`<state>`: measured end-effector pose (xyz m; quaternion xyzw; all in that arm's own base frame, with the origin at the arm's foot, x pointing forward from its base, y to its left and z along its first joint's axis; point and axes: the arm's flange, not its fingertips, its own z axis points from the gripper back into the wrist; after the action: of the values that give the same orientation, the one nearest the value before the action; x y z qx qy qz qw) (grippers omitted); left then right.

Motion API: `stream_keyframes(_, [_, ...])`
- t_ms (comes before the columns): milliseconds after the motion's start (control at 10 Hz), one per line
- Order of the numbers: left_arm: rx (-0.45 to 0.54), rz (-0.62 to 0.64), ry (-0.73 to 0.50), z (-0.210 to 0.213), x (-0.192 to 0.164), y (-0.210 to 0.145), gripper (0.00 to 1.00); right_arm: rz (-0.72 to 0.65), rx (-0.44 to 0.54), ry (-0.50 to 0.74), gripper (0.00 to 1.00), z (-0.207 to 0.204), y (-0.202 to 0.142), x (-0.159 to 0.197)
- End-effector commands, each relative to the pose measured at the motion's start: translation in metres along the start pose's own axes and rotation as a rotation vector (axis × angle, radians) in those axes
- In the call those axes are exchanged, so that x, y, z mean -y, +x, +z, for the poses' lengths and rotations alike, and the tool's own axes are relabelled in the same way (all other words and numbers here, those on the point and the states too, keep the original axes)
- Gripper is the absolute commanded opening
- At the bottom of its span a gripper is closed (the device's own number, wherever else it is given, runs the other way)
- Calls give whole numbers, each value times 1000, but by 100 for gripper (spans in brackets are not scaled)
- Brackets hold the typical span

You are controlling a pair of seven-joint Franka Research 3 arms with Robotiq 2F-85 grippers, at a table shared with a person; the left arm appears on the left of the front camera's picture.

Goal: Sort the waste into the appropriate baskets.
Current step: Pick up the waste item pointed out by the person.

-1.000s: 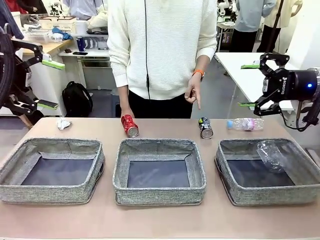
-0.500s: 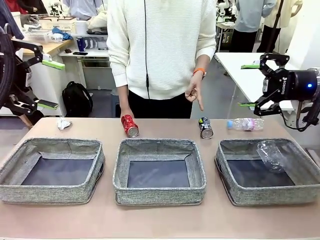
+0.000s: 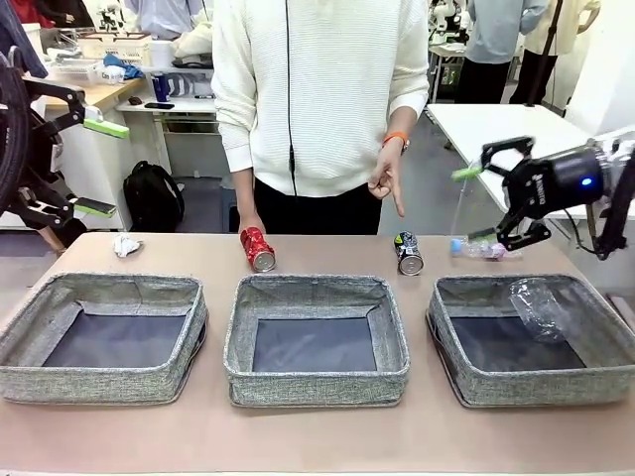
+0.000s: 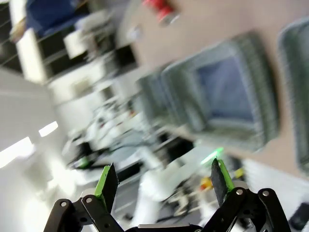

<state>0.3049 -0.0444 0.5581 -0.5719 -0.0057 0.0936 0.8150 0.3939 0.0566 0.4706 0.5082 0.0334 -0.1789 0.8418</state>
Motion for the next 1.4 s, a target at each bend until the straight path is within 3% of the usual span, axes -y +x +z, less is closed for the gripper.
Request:
stream_keyframes(0, [-1, 10, -18, 1, 2, -2, 100, 97, 552, -836, 100, -15, 3, -8])
stream_keyframes(100, [-1, 10, -18, 1, 2, -2, 100, 116, 610, -881, 100, -17, 2, -11])
stream_keyframes(200, [-1, 10, -18, 1, 2, -2, 100, 129, 702, -811, 100, -13, -8, -18])
stream_keyframes(300, [-1, 10, -18, 1, 2, -2, 100, 120, 175, -268, 100, -14, 3, -8])
stream_keyframes(400, [-1, 10, -18, 1, 2, -2, 100, 120, 175, -268, 100, -14, 3, -8])
stream_keyframes(500, [-1, 10, -18, 1, 2, -2, 100, 185, 291, -381, 100, -13, 0, -18])
stream_keyframes(600, [-1, 10, -18, 1, 2, -2, 100, 286, 176, -513, 100, -40, 18, -25])
stream_keyframes(800, [-1, 10, -18, 1, 2, -2, 100, 324, 199, -617, 100, -75, 82, -30])
stream_keyframes(1100, [-1, 10, -18, 1, 2, -2, 100, 500, 279, -730, 100, -105, 137, -29])
stream_keyframes(1200, [-1, 10, -18, 1, 2, -2, 100, 518, 338, -759, 100, -113, 144, -29])
stream_keyframes(1300, [-1, 10, -18, 1, 2, -2, 100, 369, 318, -758, 100, -107, 141, -24])
